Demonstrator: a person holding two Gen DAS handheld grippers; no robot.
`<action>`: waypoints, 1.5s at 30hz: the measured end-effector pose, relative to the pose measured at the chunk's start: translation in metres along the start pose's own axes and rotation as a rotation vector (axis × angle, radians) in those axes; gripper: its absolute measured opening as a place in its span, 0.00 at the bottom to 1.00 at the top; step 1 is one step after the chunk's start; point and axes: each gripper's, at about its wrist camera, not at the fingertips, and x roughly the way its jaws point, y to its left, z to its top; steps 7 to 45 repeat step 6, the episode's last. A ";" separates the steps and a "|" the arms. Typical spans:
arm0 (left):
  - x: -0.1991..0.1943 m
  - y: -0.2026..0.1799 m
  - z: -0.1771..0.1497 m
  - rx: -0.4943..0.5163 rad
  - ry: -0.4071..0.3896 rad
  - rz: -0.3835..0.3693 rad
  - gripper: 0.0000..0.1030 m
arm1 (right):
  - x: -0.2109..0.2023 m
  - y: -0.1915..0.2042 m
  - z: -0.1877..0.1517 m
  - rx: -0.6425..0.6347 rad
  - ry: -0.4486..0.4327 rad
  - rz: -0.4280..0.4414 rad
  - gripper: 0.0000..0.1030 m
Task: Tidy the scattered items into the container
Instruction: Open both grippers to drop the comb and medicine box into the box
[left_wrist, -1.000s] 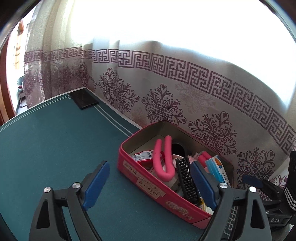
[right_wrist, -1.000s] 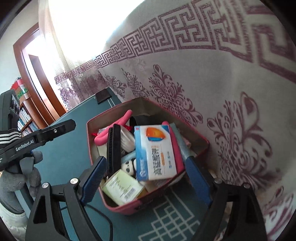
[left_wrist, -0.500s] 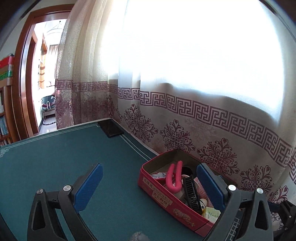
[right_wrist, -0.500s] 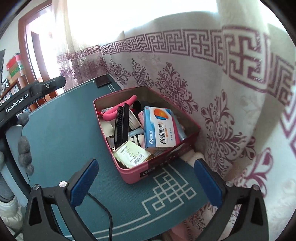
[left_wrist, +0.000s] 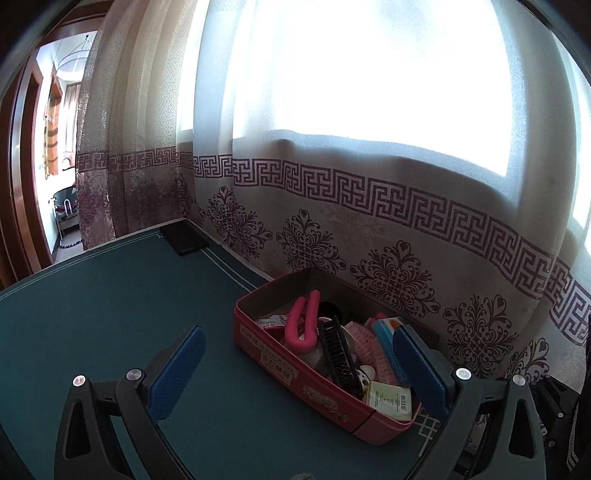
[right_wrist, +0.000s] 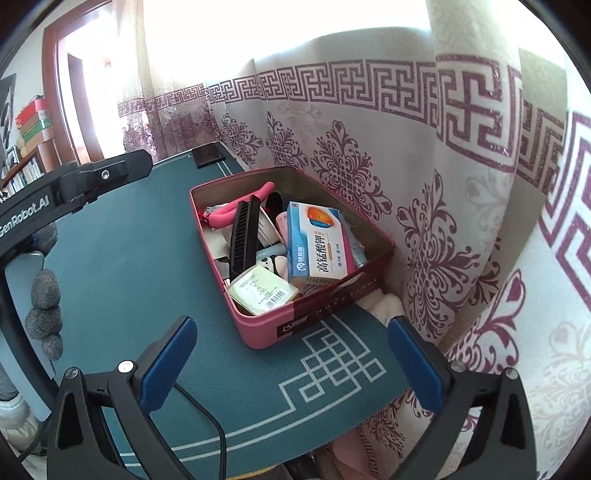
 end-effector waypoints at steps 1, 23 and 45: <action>0.003 -0.002 -0.001 0.002 0.013 -0.007 1.00 | 0.002 -0.003 0.000 0.011 0.006 0.004 1.00; 0.018 -0.012 -0.005 0.035 0.069 -0.020 1.00 | 0.008 -0.013 -0.003 0.046 0.020 0.003 1.00; 0.018 -0.012 -0.005 0.035 0.069 -0.020 1.00 | 0.008 -0.013 -0.003 0.046 0.020 0.003 1.00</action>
